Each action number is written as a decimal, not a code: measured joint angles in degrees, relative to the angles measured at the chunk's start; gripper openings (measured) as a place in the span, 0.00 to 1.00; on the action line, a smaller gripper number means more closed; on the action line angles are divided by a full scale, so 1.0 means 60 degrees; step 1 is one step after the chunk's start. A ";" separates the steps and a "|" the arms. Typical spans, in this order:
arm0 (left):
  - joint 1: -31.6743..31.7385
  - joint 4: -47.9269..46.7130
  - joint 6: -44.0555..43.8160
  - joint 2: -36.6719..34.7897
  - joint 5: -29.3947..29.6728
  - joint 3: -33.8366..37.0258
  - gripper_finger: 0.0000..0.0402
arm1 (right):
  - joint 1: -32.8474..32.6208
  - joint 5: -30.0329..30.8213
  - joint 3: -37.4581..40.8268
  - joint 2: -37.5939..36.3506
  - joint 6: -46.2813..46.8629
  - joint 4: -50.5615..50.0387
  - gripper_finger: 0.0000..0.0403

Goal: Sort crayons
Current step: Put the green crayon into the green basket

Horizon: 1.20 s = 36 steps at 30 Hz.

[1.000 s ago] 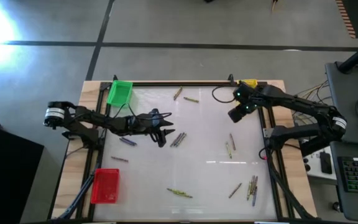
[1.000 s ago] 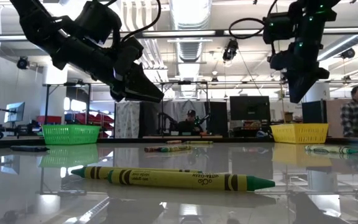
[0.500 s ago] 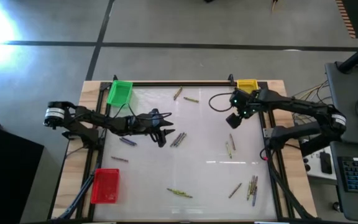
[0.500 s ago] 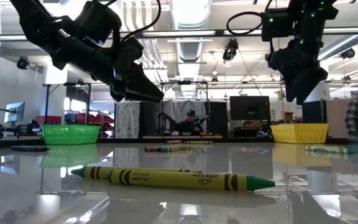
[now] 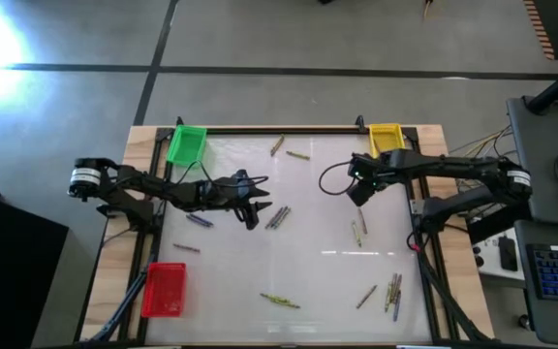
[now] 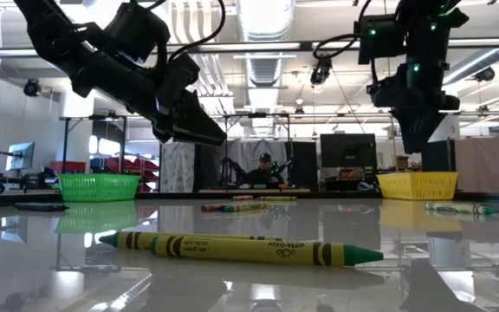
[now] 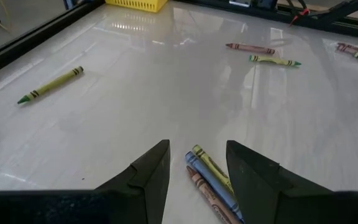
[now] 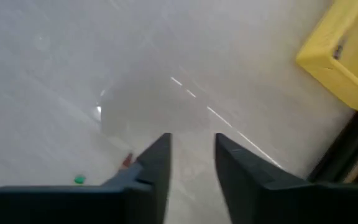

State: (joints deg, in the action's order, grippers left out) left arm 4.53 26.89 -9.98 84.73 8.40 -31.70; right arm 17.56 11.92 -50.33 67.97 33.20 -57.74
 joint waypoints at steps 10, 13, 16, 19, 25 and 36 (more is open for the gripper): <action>0.0000 -0.0343 -0.0211 0.0000 -0.0003 0.0000 0.35 | -0.0035 -0.0465 0.0000 -0.0067 -0.0541 0.0389 0.36; 0.0000 -0.0436 -0.0255 0.0000 -0.0003 0.0000 0.35 | -0.0032 -0.0557 0.0000 -0.0035 -0.0580 0.0461 0.50; -0.0007 -0.0556 -0.0280 0.0000 0.0000 0.0000 0.35 | -0.0032 -0.0564 0.0000 0.0045 -0.0606 0.0455 0.62; -0.0007 -0.0601 -0.0284 0.0023 0.0000 0.0000 0.35 | -0.0032 -0.0561 0.0000 0.0187 -0.0554 0.0464 0.72; -0.0007 -0.0596 -0.0285 0.0326 0.0000 -0.0002 0.35 | -0.0080 -0.0475 0.0000 0.0500 -0.0619 0.0450 0.71; -0.0007 -0.0730 -0.0480 0.0815 0.0185 -0.0503 0.35 | -0.0240 -0.0503 0.0016 0.0768 -0.1005 0.0680 0.06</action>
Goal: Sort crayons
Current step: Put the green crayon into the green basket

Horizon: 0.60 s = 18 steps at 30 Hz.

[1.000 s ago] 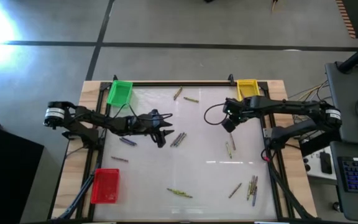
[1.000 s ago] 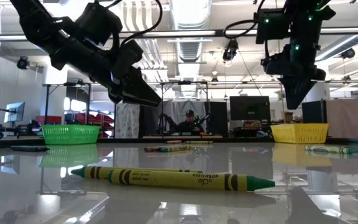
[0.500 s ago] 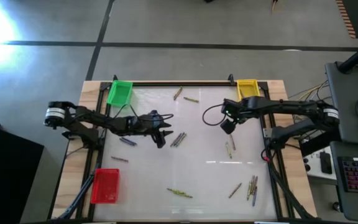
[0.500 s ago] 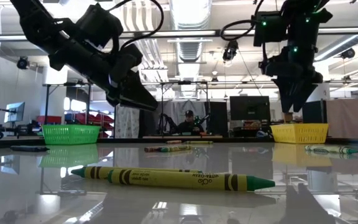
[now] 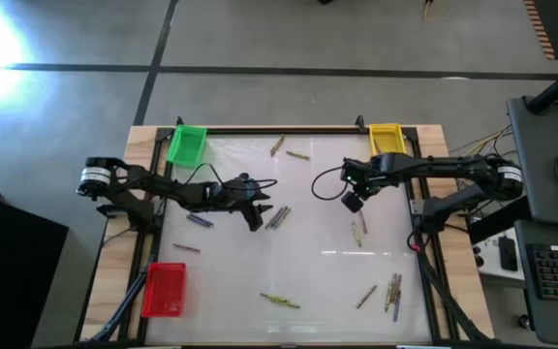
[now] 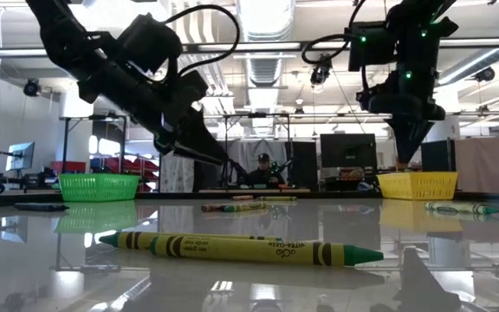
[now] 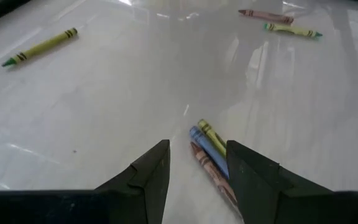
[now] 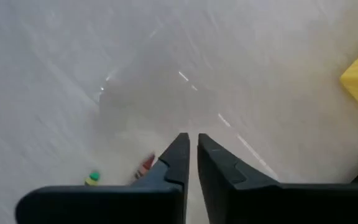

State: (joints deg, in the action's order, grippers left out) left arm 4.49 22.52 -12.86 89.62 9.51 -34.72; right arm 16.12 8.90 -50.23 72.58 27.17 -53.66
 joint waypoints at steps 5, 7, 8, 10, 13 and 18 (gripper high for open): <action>-0.0016 -0.0528 -0.0030 -0.0061 0.0320 -0.0373 0.36 | 0.0000 -0.0060 0.0285 0.0000 -0.0202 0.0040 0.23; -0.0055 -0.0916 -0.0029 -0.0034 0.0322 -0.0429 0.37 | 0.0000 -0.0207 0.0394 -0.0004 -0.0144 0.0040 0.32; -0.0065 -0.1039 -0.0030 -0.0016 0.0318 -0.0450 0.38 | -0.0001 -0.0303 0.0443 -0.0004 -0.0123 0.0034 0.37; -0.0087 -0.1124 -0.0027 0.0011 0.0319 -0.0453 0.39 | -0.0040 -0.0386 0.0472 0.0000 -0.0121 0.0025 0.46; -0.0102 -0.1154 -0.0027 0.0027 0.0322 -0.0345 0.42 | -0.0044 -0.0563 0.0470 0.0002 -0.0089 0.0009 0.56; -0.0097 -0.1110 0.0065 0.0034 0.0338 -0.0313 0.46 | -0.0109 -0.0600 0.0337 -0.0004 0.0894 0.0008 0.59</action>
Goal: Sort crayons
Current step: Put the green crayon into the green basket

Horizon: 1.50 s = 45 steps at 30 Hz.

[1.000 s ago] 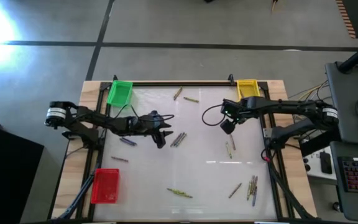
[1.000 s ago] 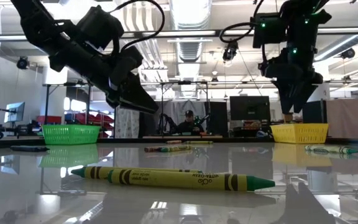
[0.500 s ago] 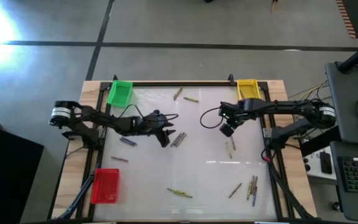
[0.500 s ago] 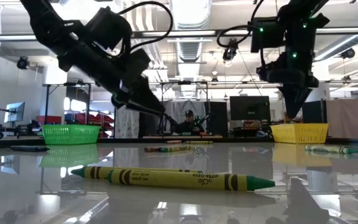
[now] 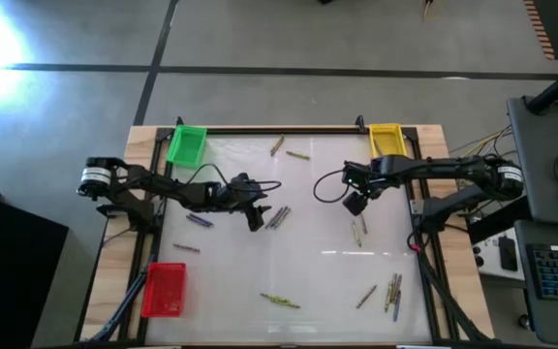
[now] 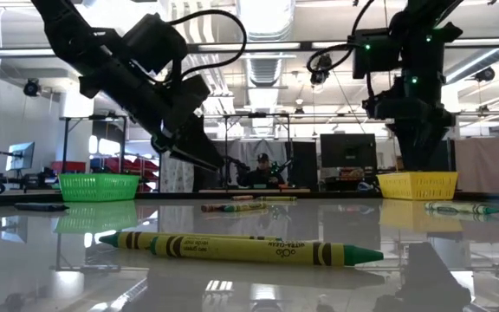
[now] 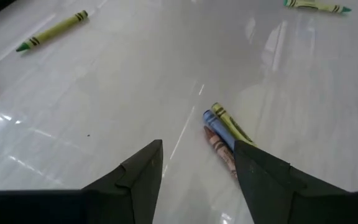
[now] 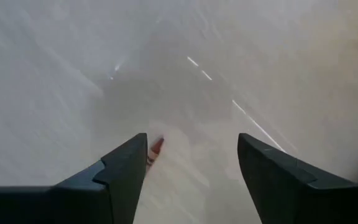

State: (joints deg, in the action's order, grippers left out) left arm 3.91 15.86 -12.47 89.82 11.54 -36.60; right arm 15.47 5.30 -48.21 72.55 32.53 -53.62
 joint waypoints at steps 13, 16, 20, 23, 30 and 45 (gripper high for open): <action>0.1712 -0.2354 0.1476 0.0107 0.0184 -0.2112 0.46 | -0.1870 0.1385 0.0357 0.0000 0.0731 0.3130 0.56; 0.2224 -0.3095 0.1895 0.0467 0.0180 -0.2860 0.46 | -0.2146 0.1797 0.0622 0.0000 0.0672 0.4026 0.56; 0.2862 -0.3869 0.2163 0.1429 0.0016 -0.3918 0.46 | -0.2477 0.2795 0.0819 0.0000 0.0589 0.4594 0.56; 0.3176 -0.4431 0.2147 0.2405 -0.0752 -0.4760 0.46 | -0.2618 0.3364 0.0899 0.0000 0.0386 0.4570 0.56; 0.3012 -0.5774 0.2799 0.4324 -0.2594 -0.6749 0.43 | -0.2641 0.3471 0.1490 0.0078 0.0150 0.4922 0.56; 0.2203 -0.6528 0.2530 0.5155 -0.2599 -0.8437 0.34 | -0.3242 0.2837 0.2143 -0.0321 0.1956 0.3750 0.56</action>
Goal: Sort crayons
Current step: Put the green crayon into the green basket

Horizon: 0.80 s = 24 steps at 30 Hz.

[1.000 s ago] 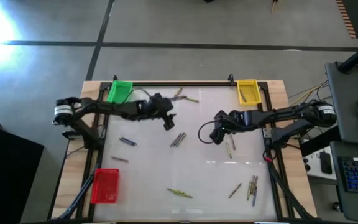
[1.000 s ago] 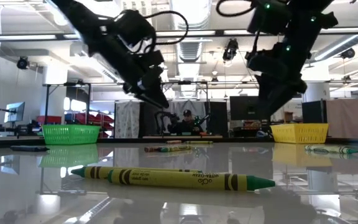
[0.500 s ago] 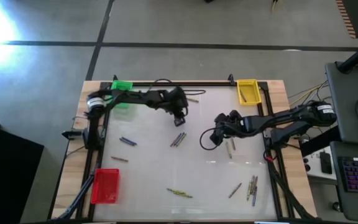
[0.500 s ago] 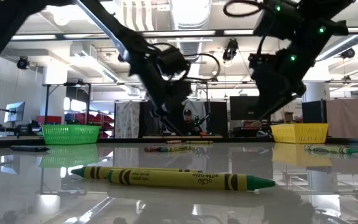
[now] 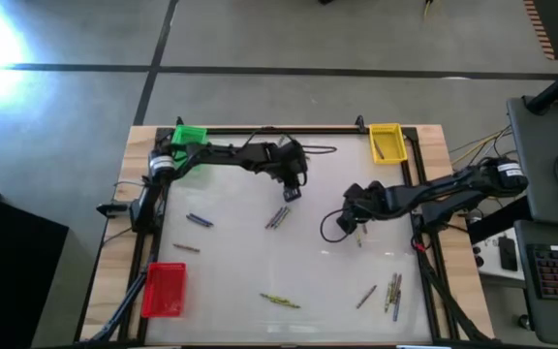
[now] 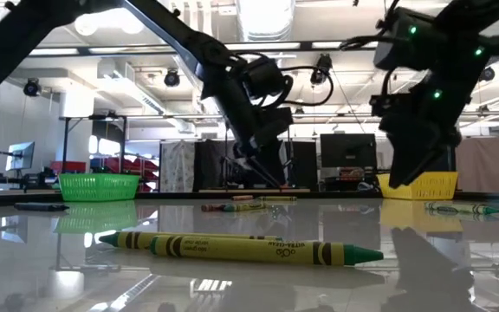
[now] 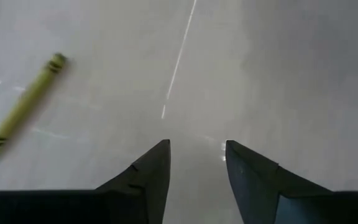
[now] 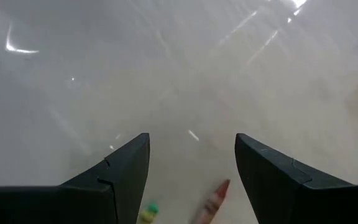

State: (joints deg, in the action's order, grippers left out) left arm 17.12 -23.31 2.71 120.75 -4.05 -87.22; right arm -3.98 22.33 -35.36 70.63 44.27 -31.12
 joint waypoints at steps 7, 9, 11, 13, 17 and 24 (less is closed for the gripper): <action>-0.0839 0.0055 -0.0301 -0.0035 0.0261 0.0633 0.33 | -0.1169 -0.0930 -0.0416 -0.0285 0.1352 -0.0264 0.56; -0.1074 0.0250 -0.0418 -0.0082 0.0517 0.0965 0.33 | -0.1637 -0.1528 -0.0593 -0.0218 0.2001 -0.0746 0.56; -0.1301 0.0601 -0.0541 -0.0184 0.0820 0.1338 0.33 | -0.2150 -0.1882 -0.0788 -0.0136 0.2688 -0.1207 0.56; -0.1497 0.1111 -0.0669 -0.0387 0.0882 0.1809 0.33 | -0.2690 -0.2025 -0.1072 -0.0070 0.3461 -0.1811 0.56; -0.1824 0.2303 -0.1075 -0.0990 0.0917 0.2837 0.33 | -0.3742 -0.2136 -0.1725 -0.0055 0.5103 -0.2687 0.56; -0.2249 0.4338 -0.1839 -0.2200 0.0907 0.4562 0.33 | -0.5176 -0.2480 -0.2012 0.0363 0.7234 -0.2923 0.56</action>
State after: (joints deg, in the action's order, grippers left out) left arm 3.63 2.72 -8.33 107.55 1.39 -59.85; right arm -35.04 7.44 -47.43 72.81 87.67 -48.65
